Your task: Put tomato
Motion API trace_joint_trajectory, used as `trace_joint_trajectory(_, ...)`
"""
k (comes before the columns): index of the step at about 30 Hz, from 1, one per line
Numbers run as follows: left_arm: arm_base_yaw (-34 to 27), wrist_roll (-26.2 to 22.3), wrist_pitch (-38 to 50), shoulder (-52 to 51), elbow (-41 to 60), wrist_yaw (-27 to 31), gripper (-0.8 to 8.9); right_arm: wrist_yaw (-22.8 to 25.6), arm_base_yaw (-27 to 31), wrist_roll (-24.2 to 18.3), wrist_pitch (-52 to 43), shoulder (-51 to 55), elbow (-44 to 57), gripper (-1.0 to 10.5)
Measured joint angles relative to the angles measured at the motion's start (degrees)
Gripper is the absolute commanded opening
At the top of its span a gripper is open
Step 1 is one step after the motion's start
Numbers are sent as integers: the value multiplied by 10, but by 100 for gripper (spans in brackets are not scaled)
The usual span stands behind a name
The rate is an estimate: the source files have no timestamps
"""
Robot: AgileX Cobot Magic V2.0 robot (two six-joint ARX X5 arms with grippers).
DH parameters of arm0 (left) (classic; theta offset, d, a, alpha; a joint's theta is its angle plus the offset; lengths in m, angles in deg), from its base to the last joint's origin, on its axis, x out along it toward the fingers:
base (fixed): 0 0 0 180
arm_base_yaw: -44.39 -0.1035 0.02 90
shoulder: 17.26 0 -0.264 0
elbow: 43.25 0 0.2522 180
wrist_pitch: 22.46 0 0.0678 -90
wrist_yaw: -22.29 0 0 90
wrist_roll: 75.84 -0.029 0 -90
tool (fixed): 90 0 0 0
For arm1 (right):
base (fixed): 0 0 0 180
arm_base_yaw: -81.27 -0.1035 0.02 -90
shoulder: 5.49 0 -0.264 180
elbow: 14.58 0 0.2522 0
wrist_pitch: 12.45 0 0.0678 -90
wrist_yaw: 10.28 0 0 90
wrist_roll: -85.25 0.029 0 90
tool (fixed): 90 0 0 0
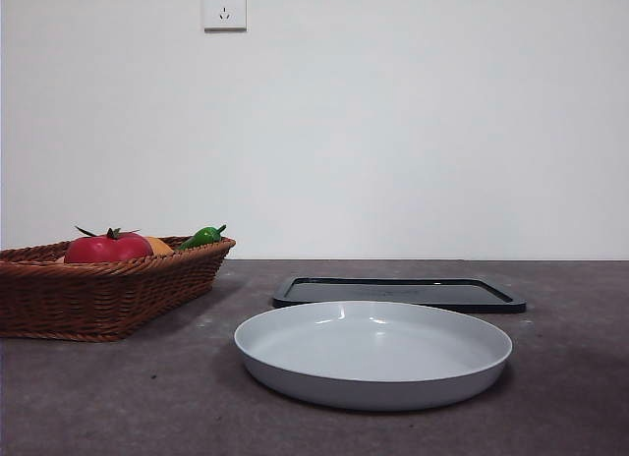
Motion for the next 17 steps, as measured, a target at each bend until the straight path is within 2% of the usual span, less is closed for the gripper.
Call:
trace_joint_trajectory(7,0,83,0,0,0,0,7,-1,0,25,0,0,0,12)
trace_joint_trajectory(15,0,150,-5,0,-1,0,7,-17,0,65,2,0,0,12)
trace_joint_trajectory(17,0,162,-35,0,-13,-3,8,-17,0,80,9,0,-4,12)
